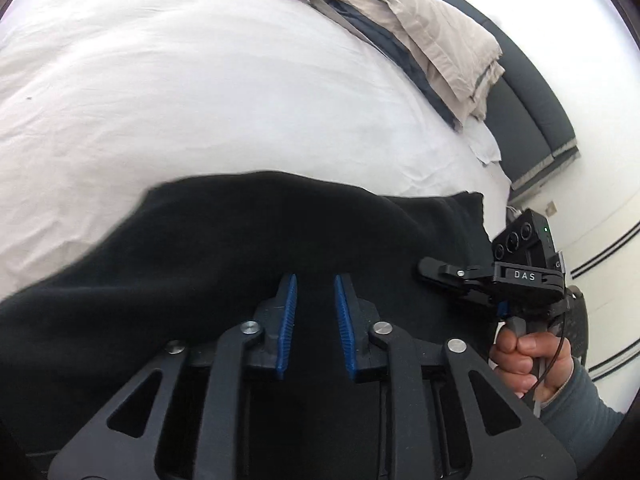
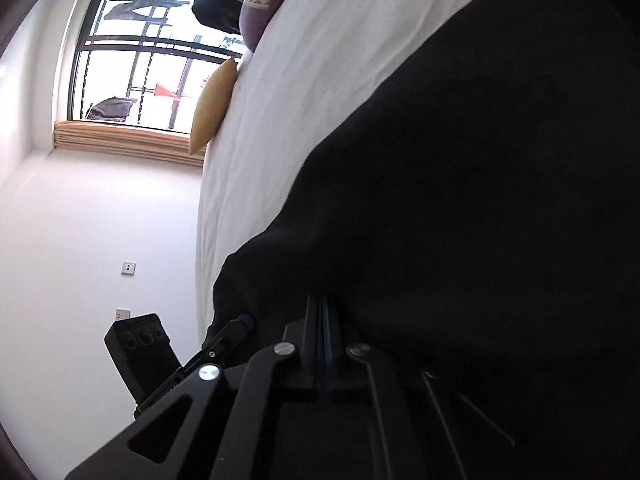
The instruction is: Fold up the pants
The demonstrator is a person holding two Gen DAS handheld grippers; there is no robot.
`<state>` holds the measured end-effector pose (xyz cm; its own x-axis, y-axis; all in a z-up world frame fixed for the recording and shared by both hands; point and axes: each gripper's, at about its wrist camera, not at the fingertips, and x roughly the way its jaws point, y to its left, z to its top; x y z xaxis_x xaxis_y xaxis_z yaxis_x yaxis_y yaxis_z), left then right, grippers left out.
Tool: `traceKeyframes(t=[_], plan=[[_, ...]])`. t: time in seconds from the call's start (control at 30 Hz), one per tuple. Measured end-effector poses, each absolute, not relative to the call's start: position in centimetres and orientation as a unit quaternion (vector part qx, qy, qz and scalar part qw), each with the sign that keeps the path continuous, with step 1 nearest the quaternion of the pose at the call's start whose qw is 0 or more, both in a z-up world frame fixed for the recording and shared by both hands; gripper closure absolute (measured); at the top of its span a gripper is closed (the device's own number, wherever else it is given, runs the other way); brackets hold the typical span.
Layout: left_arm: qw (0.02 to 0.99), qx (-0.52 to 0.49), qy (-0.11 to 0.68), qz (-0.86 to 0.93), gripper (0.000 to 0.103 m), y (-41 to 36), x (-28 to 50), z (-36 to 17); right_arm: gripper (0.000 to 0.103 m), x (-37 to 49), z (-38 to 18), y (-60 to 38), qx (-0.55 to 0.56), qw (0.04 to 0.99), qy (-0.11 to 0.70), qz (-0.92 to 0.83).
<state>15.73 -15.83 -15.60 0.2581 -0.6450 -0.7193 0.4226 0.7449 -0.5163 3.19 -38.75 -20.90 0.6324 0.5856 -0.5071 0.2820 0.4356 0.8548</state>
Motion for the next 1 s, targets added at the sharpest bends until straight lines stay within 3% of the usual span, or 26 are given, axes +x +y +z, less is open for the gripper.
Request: traceKeyframes(t=[0.23,0.3,0.37,0.47,0.5,0.57,0.67,0.7,0.83,0.87,0.9,0.93,1.0], plan=[[0.84,-0.109,0.48,-0.229,0.083,-6.5,15.6,-14.2,0.103,-3.3,-18.7,-47.7,0.515,0.77,0.369,-0.078],[0.844,-0.133,0.482,-0.194,0.083,-3.8,14.5,-13.8,0.09,-3.6,-16.6,-47.0,0.482,0.789,0.372,-0.081],[0.851,-0.152,0.469,-0.179,0.083,-1.8,12.6,-12.8,0.088,-1.9,-15.2,-43.9,0.476,0.797,0.372,0.002],[0.851,-0.153,0.467,-0.186,0.083,-2.0,10.2,-11.8,0.058,2.8,-14.6,-35.6,0.436,0.794,0.4,0.141],[0.848,-0.142,0.473,-0.19,0.083,-2.4,9.7,-12.1,0.054,4.3,-15.0,-32.9,0.423,0.787,0.415,0.173],[0.846,-0.128,0.481,-0.194,0.083,-2.4,9.2,-13.2,0.055,6.8,-17.0,-29.8,0.402,0.77,0.456,0.194],[0.838,-0.162,0.478,-0.21,0.083,-0.2,7.4,-13.6,0.097,6.6,-19.2,-32.2,0.443,0.759,0.45,0.161],[0.84,-0.159,0.476,-0.207,0.083,0.6,6.7,-13.4,0.103,5.5,-19.6,-34.2,0.455,0.759,0.445,0.136],[0.852,-0.154,0.468,-0.176,0.083,4.5,5.0,-13.0,0.103,-1.1,-19.3,-43.2,0.495,0.773,0.396,0.012],[0.858,-0.146,0.466,-0.161,0.083,4.6,4.6,-12.5,0.1,-2.6,-18.5,-44.6,0.494,0.776,0.391,-0.023],[0.862,-0.142,0.461,-0.155,0.083,4.8,4.0,-11.8,0.088,-3.8,-17.5,-45.4,0.489,0.78,0.387,-0.043],[0.864,-0.145,0.452,-0.169,0.083,4.5,3.5,-10.9,0.084,-3.7,-16.8,-45.4,0.49,0.784,0.38,-0.028],[0.862,-0.147,0.436,-0.212,0.083,3.0,2.6,-9.3,0.061,-3.4,-15.4,-42.6,0.491,0.784,0.375,0.053]])
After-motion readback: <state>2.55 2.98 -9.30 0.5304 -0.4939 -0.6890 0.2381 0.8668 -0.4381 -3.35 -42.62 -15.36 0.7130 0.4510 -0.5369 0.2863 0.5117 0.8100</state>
